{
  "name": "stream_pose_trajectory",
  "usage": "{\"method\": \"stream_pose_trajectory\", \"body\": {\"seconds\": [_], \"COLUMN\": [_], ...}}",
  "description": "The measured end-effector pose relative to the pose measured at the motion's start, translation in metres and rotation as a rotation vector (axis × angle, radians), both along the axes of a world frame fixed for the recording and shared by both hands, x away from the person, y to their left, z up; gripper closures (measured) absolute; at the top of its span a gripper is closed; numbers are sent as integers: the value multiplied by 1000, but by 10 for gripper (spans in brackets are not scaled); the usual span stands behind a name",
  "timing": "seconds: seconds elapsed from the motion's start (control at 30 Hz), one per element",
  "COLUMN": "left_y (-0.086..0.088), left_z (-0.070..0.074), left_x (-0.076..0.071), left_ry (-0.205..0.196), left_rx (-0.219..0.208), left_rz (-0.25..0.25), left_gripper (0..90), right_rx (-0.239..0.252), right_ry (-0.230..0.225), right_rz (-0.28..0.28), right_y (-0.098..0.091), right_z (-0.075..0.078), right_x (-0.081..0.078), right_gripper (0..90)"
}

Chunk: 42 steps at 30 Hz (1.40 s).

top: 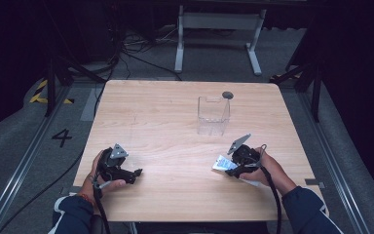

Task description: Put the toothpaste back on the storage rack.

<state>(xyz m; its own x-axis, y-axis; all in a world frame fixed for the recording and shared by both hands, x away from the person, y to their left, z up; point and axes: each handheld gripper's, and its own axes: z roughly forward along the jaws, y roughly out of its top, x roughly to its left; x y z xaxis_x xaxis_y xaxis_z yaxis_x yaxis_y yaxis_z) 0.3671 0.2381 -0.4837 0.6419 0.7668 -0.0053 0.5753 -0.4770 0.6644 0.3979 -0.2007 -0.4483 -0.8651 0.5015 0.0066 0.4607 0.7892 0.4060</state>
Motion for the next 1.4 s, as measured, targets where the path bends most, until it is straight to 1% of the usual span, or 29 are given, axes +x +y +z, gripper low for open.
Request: {"method": "stream_pose_trajectory", "body": {"seconds": [0.03, 0.1, 0.3, 0.33, 0.37, 0.43, 0.6, 0.83, 0.87, 0.93, 0.97, 1.0, 1.03, 1.1, 1.13, 1.17, 1.23, 1.27, 1.33, 1.4], "left_y": [0, 0, 0, 0, 0, 0, 0, 0, 0, 0, 0, 0, 0, 0, 0, 0, 0, 0, 0, 0], "left_z": [0, 0, 0, 0, 0, 0, 0, 0, 0, 0, 0, 0, 0, 0, 0, 0, 0, 0, 0, 0], "left_x": [0, 0, 0, 0, 0, 0, 0, 0, 0, 0, 0, 0, 0, 0, 0, 0, 0, 0, 0, 0], "left_ry": [0, 0, 0, 0, 0, 0, 0, 0, 0, 0, 0, 0, 0, 0, 0, 0, 0, 0, 0, 0], "left_rx": [0, 0, 0, 0, 0, 0, 0, 0, 0, 0, 0, 0, 0, 0, 0, 0, 0, 0, 0, 0], "left_rz": [0, 0, 0, 0, 0, 0, 0, 0, 0, 0, 0, 0, 0, 0, 0, 0, 0, 0, 0, 0], "left_gripper": [3, 3, 3, 3, 3, 3, 3, 3, 3, 3, 3, 3, 3, 3, 3, 3, 3, 3, 3, 3], "right_rx": [6, 10, 50, 51, 56, 61, 78, 135, 143, 148, 152, 148, 149, 167, 167, 178, 183, 199, 208, 218], "right_ry": [5, -1, 25, 18, 25, 21, 1, -16, -21, -31, -51, -64, -62, -70, -70, -77, -76, -82, -83, -101], "right_rz": [2, -3, -17, -21, -16, -24, -52, -65, -71, -65, -83, -83, -77, -101, -101, -111, -110, -115, -111, -107], "right_y": [-1, -2, -9, -10, -11, -12, -21, -36, -37, -39, -40, -42, -42, -47, -47, -49, -52, -53, -56, -58], "right_z": [1, 2, 4, 5, 5, 6, 10, 17, 18, 20, 21, 21, 21, 23, 23, 25, 28, 29, 32, 36], "right_x": [0, -1, 0, 0, 0, 0, -1, -3, -4, -5, -6, -6, -6, -5, -5, -6, -7, -7, -8, -10], "right_gripper": [564, 581, 618, 623, 629, 634, 657, 675, 676, 680, 684, 685, 686, 689, 689, 689, 689, 690, 690, 691]}}
